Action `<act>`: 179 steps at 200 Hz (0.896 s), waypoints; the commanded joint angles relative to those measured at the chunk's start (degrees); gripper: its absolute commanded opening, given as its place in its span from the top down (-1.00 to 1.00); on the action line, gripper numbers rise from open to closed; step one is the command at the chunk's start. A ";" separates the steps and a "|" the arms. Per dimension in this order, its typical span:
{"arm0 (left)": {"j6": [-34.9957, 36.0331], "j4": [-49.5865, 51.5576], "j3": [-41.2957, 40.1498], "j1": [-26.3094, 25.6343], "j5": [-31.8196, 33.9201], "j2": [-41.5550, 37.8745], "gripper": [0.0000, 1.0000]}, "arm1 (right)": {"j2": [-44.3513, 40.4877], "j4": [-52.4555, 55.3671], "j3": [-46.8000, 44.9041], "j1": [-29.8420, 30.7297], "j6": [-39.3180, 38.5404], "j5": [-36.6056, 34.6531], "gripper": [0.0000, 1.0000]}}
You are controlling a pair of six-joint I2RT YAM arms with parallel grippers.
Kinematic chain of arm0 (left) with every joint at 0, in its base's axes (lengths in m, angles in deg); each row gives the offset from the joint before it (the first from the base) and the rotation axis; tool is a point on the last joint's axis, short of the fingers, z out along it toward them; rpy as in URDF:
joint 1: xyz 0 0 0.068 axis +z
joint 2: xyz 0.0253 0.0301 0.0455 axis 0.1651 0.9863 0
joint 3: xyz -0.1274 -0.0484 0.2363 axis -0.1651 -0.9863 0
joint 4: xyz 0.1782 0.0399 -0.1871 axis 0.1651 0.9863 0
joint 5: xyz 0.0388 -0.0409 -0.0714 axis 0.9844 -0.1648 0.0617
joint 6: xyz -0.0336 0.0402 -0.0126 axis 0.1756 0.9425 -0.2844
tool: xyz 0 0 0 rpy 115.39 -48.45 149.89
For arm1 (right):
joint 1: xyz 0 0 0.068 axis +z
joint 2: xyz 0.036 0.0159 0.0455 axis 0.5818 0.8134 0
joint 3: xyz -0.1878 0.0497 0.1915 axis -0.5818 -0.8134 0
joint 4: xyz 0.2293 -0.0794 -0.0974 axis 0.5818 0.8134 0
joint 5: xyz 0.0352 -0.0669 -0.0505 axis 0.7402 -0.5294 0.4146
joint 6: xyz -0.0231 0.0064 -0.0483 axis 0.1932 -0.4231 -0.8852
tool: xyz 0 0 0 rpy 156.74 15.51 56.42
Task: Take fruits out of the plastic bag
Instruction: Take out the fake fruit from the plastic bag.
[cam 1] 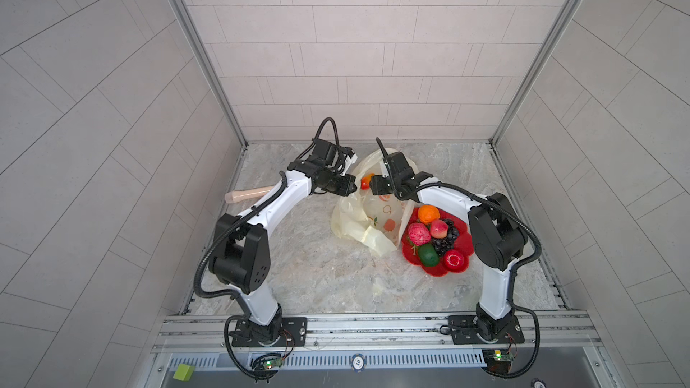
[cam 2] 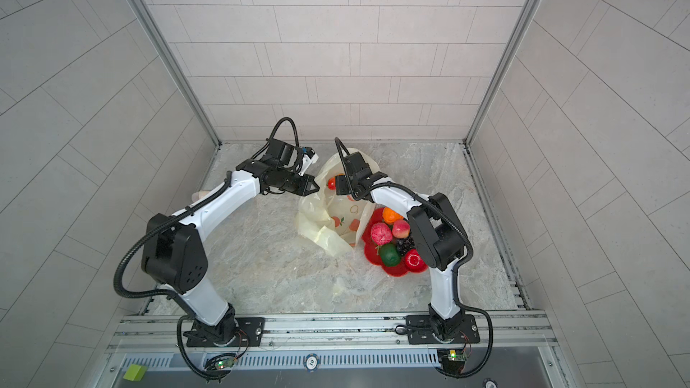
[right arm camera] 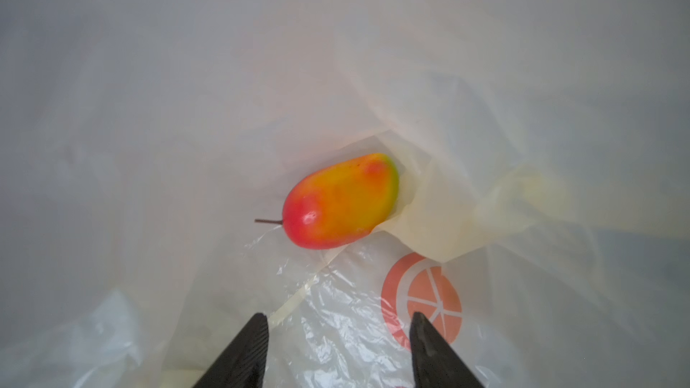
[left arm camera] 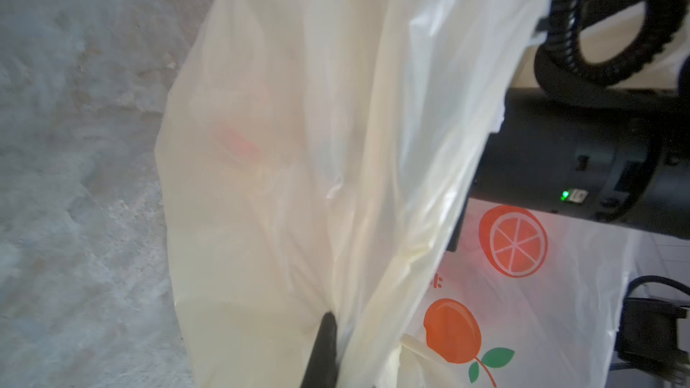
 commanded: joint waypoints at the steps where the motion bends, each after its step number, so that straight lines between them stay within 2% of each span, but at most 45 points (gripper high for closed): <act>1: -5.38 -3.94 -4.90 -0.76 -2.87 -2.18 1.00 | 1.25 1.18 2.44 0.79 1.00 -3.58 -0.27; 25: -7.12 -6.81 -9.36 -0.77 -0.20 -2.68 1.00 | 4.88 3.05 6.00 2.68 -0.51 -5.07 -0.28; 79: -6.27 -4.73 -10.26 -0.74 6.13 -1.67 1.00 | 11.06 3.41 12.34 5.11 -0.10 -9.07 -0.32; 132: -5.71 -3.80 -11.34 -0.66 11.65 -3.36 1.00 | 13.92 -0.10 14.47 5.24 2.50 -4.65 -0.34; 179: -6.33 -4.76 -11.45 -0.59 13.64 -2.72 1.00 | 19.90 5.60 21.11 5.24 3.24 -6.08 -0.34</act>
